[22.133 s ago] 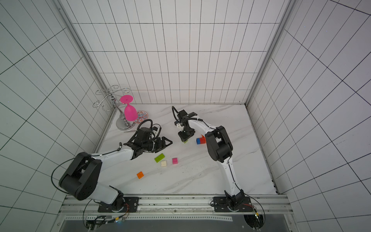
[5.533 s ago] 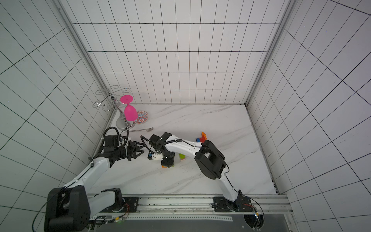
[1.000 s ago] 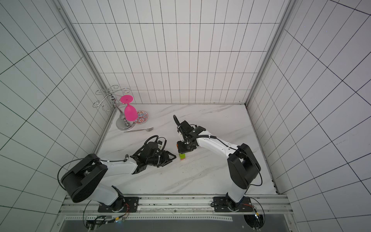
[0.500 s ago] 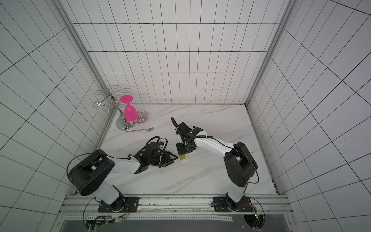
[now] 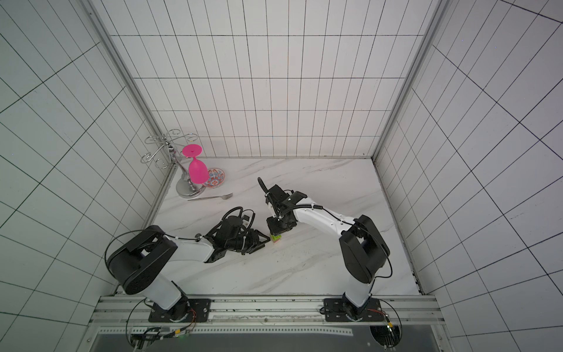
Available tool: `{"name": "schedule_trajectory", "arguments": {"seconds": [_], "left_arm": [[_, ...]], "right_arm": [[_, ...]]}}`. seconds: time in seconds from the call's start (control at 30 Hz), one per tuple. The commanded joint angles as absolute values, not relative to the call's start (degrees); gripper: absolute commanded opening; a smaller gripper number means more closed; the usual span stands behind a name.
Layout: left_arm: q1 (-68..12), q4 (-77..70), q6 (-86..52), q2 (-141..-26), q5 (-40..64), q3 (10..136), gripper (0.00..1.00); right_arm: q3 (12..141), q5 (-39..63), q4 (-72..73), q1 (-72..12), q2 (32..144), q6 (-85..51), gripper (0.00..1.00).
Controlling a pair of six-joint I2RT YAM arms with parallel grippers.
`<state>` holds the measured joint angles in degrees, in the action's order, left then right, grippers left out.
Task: Assemble the letter r with lego
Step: Assemble the lego brick with the lego brick.
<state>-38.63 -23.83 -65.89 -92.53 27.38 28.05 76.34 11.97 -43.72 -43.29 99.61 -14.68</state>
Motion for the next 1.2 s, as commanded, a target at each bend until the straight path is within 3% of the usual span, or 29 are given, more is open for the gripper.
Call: {"name": "schedule_trajectory", "arguments": {"seconds": [0.0,1.17], "left_arm": [[-38.94,-24.70,-66.79,-92.32,26.24,28.12,0.42],[-38.71,-24.85,-67.23,-92.90,26.28,28.39,0.42]], "right_arm": [[80.41,12.42,-47.13,-43.86,101.03,-9.57,0.00],[88.85,9.78,-54.00,-45.60,108.36,-1.85,0.00]]}}
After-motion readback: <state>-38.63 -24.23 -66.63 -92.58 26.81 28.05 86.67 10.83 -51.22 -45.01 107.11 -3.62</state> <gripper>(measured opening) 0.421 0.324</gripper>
